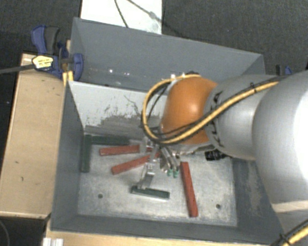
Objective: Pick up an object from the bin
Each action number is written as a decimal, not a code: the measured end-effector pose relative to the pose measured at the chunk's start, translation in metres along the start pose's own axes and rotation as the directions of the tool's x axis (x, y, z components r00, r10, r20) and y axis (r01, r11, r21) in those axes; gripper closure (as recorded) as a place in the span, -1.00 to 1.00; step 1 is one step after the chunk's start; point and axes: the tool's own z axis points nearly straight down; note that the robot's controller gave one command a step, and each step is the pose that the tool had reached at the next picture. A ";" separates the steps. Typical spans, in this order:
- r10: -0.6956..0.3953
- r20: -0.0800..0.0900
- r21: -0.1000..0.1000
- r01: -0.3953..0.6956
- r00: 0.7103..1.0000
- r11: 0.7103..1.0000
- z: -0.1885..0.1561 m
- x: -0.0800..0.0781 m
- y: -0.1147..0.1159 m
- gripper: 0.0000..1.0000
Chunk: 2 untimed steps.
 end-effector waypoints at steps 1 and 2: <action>0.028 0.003 0.004 -0.028 1.000 1.000 0.007 -0.018 -0.085 -1.00; -0.065 0.005 -0.005 0.065 0.998 0.998 0.007 -0.015 0.008 -1.00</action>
Offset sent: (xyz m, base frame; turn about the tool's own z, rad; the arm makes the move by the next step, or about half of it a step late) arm 0.0142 -0.0794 -0.0075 0.0200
